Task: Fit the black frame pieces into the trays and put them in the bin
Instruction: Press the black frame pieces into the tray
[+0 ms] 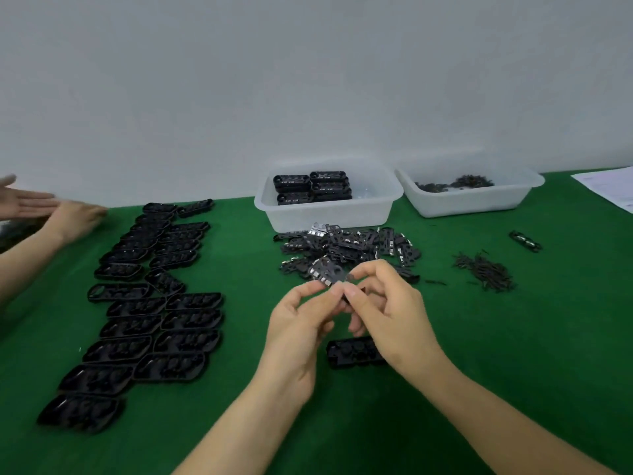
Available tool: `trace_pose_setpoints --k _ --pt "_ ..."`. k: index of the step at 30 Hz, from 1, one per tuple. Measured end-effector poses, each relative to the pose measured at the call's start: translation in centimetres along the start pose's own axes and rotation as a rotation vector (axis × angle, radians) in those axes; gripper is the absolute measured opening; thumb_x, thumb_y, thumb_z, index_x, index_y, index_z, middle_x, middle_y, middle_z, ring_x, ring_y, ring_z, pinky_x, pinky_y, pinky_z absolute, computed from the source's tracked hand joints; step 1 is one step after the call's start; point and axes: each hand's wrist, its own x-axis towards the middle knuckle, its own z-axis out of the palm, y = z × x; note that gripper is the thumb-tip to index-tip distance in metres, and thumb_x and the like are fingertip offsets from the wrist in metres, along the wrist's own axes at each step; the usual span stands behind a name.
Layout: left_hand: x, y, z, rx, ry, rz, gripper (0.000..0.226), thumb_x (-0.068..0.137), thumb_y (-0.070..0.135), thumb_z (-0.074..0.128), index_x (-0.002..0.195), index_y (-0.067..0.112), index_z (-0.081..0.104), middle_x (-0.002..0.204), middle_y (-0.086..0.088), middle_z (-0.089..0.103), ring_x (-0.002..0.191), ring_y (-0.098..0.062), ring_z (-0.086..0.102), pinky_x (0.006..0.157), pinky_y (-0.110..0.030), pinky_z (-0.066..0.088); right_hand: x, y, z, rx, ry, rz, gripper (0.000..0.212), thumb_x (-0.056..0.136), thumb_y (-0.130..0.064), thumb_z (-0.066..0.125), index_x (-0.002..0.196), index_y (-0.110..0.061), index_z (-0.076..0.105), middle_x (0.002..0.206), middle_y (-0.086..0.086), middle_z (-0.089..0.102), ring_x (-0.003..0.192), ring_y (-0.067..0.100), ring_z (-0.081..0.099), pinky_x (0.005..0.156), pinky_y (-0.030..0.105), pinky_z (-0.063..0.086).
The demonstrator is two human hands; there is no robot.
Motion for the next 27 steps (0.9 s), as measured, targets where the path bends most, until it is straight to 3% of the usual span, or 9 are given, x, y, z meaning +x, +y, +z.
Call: trace_pose_setpoints --k 3,5,7,9,12,15,17,20,27 --pt "-0.5 -0.5 -0.5 0.206 -0.044 0.105 0.055 0.058 0.027 0.078 0.104 0.017 0.052 0.089 -0.003 0.073 0.076 -0.005 0.067 0.064 -0.018 0.046 -0.3 0.5 -1.1 -0.012 0.012 0.020 0.006 0.086 -0.009 0.059 0.084 -0.015 0.058 0.054 -0.008 0.059 0.043 0.006 0.054 0.049 0.027 0.053" --pt "-0.4 -0.8 -1.4 0.592 -0.045 0.376 0.062 0.063 0.026 0.080 0.116 0.025 0.049 0.101 0.008 0.069 0.087 0.002 0.064 0.072 -0.012 0.047 -0.2 1.0 -2.5 0.039 -0.097 0.116 0.004 0.086 -0.008 0.058 0.085 -0.011 0.061 0.054 -0.005 0.058 0.042 0.006 0.051 0.049 0.025 0.051" --pt "-0.2 -1.0 -2.1 0.869 -0.127 0.634 0.054 0.066 0.025 0.081 0.114 0.031 0.055 0.100 0.018 0.066 0.090 0.006 0.061 0.075 -0.009 0.045 -0.1 1.5 -3.6 0.083 -0.234 0.175 0.006 0.086 -0.007 0.058 0.084 -0.010 0.062 0.057 -0.003 0.059 0.043 0.006 0.051 0.045 0.020 0.046" --pt "0.1 -1.1 -2.3 0.992 -0.212 0.736 0.037 0.067 0.024 0.081 0.100 0.032 0.065 0.092 0.021 0.068 0.085 0.006 0.061 0.074 -0.008 0.043 0.0 2.2 -4.0 0.108 -0.291 0.188 0.007 0.085 -0.007 0.059 0.082 -0.012 0.063 0.059 -0.004 0.060 0.047 0.005 0.053 0.044 0.018 0.044" --pt "0.8 -1.2 -2.7 1.036 -0.224 0.730 0.029 0.069 0.020 0.080 0.096 0.025 0.071 0.090 0.018 0.069 0.084 0.006 0.061 0.077 -0.006 0.042 0.1 3.6 -4.6 -0.049 -0.269 0.092 0.009 0.086 -0.027 0.058 0.087 -0.021 0.065 0.063 -0.008 0.060 0.052 0.004 0.051 0.049 0.018 0.043" --pt "1.4 -1.7 -3.1 1.115 -0.263 0.698 0.029 0.073 0.019 0.078 0.102 0.021 0.071 0.094 0.013 0.069 0.088 0.003 0.060 0.083 -0.011 0.042 -0.3 5.8 -5.5 -0.471 -0.346 -0.040 0.048 0.071 -0.063 0.052 0.106 -0.029 0.056 0.080 -0.015 0.050 0.068 -0.004 0.043 0.059 0.014 0.031" --pt "1.5 -2.2 -3.2 1.167 -0.309 0.682 0.031 0.077 0.019 0.075 0.107 0.021 0.069 0.095 0.011 0.068 0.090 -0.002 0.060 0.086 -0.022 0.044 -0.8 6.8 -5.6 -0.616 -0.422 -0.060 0.066 0.063 -0.074 0.052 0.114 -0.032 0.047 0.087 -0.021 0.042 0.081 -0.011 0.038 0.065 0.011 0.026" --pt "1.3 -2.6 -3.1 1.252 -0.295 0.706 0.031 0.082 0.023 0.069 0.112 0.025 0.063 0.099 0.010 0.068 0.090 -0.011 0.060 0.084 -0.031 0.040 -0.8 7.4 -5.3 -0.646 -0.419 -0.105 0.067 0.061 -0.076 0.053 0.112 -0.034 0.043 0.090 -0.024 0.039 0.088 -0.020 0.032 0.069 0.007 0.023" --pt "0.9 -2.6 -2.9 1.143 -0.300 0.606 0.013 0.081 0.018 0.071 0.092 0.019 0.064 0.083 0.002 0.068 0.079 -0.010 0.062 0.080 -0.024 0.043 -0.9 7.8 -5.3 -0.700 -0.405 -0.190 0.034 0.074 -0.053 0.062 0.096 -0.032 0.046 0.085 -0.024 0.040 0.084 -0.014 0.038 0.071 0.022 0.022"
